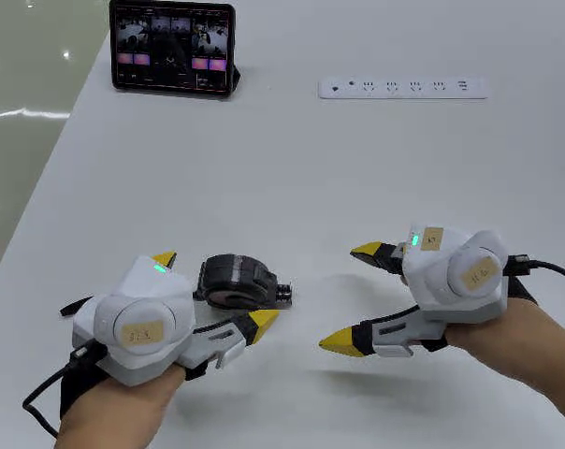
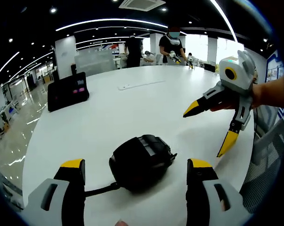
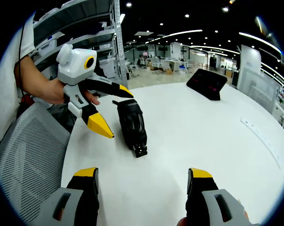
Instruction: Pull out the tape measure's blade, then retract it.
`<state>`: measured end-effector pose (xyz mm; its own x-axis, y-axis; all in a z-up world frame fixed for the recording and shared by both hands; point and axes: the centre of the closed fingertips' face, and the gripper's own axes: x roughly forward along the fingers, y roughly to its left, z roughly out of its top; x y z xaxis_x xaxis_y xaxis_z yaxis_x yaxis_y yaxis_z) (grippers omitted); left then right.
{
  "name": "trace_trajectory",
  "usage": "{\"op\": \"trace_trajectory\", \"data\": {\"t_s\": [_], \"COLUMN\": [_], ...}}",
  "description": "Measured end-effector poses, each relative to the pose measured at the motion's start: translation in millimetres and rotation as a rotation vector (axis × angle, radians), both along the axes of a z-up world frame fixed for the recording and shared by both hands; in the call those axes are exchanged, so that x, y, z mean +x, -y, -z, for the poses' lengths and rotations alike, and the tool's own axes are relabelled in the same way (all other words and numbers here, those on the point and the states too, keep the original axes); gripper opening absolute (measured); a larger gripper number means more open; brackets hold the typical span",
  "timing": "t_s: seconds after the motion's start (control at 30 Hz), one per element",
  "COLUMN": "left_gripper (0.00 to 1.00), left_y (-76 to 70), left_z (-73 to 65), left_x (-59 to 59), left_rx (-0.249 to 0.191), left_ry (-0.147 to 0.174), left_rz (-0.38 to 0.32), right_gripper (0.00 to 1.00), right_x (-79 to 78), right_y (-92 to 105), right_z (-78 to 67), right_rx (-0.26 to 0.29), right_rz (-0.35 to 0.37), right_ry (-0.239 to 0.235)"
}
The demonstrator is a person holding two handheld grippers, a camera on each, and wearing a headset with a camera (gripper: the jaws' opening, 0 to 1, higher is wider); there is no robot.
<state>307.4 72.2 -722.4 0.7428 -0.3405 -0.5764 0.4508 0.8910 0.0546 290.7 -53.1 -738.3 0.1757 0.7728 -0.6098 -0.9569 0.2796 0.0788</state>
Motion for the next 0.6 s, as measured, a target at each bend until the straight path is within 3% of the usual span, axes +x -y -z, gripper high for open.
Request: {"op": "trace_trajectory", "data": {"t_s": [0.37, 0.6], "left_gripper": [0.92, 0.96], "left_y": [3.3, 3.0], "left_z": [-9.2, -12.9], "left_x": [-6.3, -12.4], "left_rx": [0.002, -0.033], "left_ry": [0.012, 0.010], "left_rz": [0.080, 0.122], "right_gripper": [0.86, 0.89], "right_x": [-4.5, -12.0], "right_y": [19.3, 28.1], "right_z": [-13.3, -14.5], "right_rx": [0.030, 0.036], "right_rz": [0.041, 0.058], "right_ry": [0.011, 0.007]}}
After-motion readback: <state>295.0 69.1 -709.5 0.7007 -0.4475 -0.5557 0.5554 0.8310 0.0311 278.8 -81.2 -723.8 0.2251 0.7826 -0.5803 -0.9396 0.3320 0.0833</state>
